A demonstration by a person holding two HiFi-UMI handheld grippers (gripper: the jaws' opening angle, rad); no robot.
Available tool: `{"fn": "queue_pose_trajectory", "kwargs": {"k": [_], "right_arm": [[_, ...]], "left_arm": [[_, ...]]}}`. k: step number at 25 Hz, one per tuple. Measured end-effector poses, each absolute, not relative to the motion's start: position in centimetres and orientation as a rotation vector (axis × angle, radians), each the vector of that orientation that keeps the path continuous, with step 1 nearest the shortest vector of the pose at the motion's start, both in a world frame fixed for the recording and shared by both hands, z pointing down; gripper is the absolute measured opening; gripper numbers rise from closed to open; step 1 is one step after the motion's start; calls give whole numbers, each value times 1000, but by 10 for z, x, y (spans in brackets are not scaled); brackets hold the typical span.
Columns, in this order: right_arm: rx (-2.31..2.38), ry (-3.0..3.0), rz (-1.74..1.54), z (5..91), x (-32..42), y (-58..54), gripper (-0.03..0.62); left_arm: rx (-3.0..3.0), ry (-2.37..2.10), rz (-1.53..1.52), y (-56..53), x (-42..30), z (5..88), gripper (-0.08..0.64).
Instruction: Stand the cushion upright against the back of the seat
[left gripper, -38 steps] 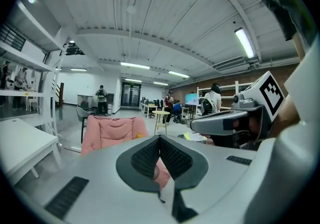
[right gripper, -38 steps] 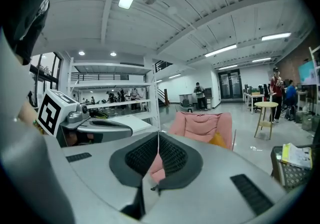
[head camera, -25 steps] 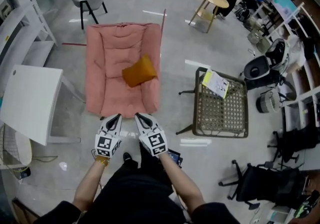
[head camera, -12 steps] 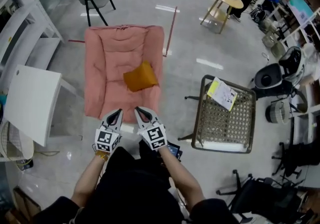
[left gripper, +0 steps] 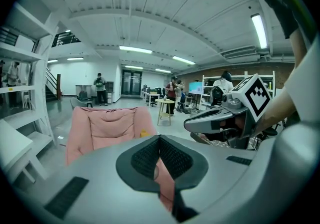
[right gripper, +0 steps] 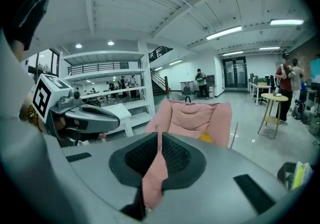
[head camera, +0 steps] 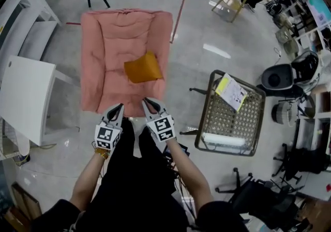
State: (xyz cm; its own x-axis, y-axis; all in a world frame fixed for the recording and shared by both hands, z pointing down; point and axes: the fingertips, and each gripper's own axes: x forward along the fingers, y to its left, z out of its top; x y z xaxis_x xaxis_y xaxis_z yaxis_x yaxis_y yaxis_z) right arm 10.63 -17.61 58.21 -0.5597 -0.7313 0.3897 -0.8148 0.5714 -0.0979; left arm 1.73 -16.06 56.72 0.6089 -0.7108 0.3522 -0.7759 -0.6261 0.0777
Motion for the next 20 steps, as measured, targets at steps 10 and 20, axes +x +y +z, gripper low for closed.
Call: {"fn": "queue_pose_trajectory", "kwargs": {"k": [10, 20], "right_arm": [[1282, -2375, 403, 630, 110, -254, 17], [1244, -2182, 488, 717, 143, -312, 43]], "left_arm": [[2564, -1171, 471, -198, -5, 595, 12], [2506, -1118, 558, -211, -28, 617, 12]]}}
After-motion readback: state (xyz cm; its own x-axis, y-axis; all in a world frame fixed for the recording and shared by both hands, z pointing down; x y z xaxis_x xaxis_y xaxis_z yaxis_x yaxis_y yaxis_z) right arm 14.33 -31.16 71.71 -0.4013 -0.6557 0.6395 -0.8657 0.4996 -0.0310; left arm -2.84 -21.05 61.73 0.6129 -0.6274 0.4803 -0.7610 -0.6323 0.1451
